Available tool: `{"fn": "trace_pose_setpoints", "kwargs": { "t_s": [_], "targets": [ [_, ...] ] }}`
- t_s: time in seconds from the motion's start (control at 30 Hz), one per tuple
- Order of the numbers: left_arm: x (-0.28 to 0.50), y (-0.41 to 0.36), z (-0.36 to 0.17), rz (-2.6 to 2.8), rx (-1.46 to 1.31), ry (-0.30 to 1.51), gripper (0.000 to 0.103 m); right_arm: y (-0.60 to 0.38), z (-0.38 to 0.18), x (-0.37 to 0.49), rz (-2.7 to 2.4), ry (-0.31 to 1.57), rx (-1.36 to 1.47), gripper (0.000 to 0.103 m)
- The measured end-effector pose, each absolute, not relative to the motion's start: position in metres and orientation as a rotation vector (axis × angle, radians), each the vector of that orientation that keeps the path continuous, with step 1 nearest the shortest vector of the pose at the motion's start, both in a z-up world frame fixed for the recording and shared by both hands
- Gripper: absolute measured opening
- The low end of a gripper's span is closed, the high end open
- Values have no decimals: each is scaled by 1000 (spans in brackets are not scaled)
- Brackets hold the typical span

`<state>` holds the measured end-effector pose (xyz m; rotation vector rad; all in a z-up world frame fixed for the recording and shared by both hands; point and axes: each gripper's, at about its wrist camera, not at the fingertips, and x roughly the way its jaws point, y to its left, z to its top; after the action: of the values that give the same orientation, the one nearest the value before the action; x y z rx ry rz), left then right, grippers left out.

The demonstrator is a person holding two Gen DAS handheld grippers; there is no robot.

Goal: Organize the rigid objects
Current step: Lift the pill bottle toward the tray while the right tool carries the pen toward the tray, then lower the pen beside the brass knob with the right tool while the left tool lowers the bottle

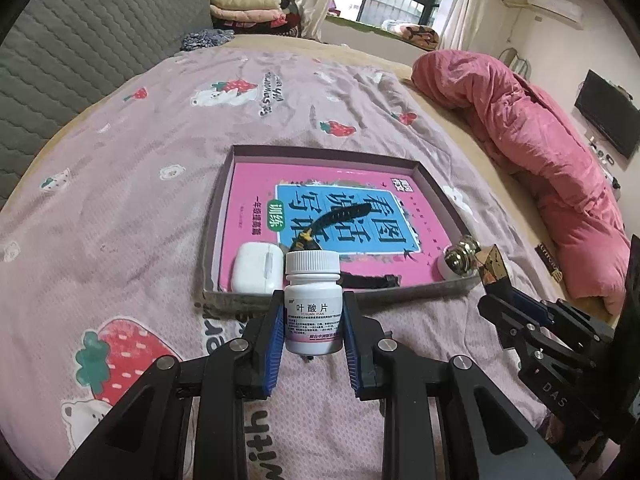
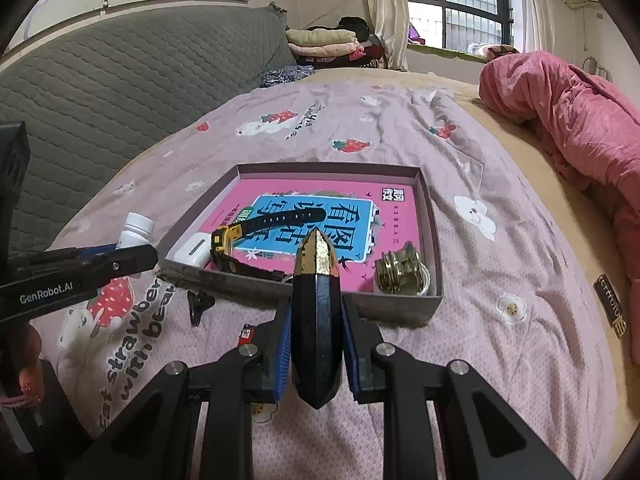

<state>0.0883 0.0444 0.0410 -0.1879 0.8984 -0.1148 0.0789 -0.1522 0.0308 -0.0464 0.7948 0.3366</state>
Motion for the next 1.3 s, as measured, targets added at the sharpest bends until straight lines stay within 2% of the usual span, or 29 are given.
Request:
{"fn": "trace_pose_setpoints", "kwargs": {
  "t_s": [0.6, 1.3],
  "targets": [
    [113, 61, 46, -80, -224, 868, 27, -155, 42, 93, 322, 763, -45, 23],
    [145, 51, 9, -60, -204, 924, 27, -152, 23, 109, 323, 795, -42, 23]
  ]
}}
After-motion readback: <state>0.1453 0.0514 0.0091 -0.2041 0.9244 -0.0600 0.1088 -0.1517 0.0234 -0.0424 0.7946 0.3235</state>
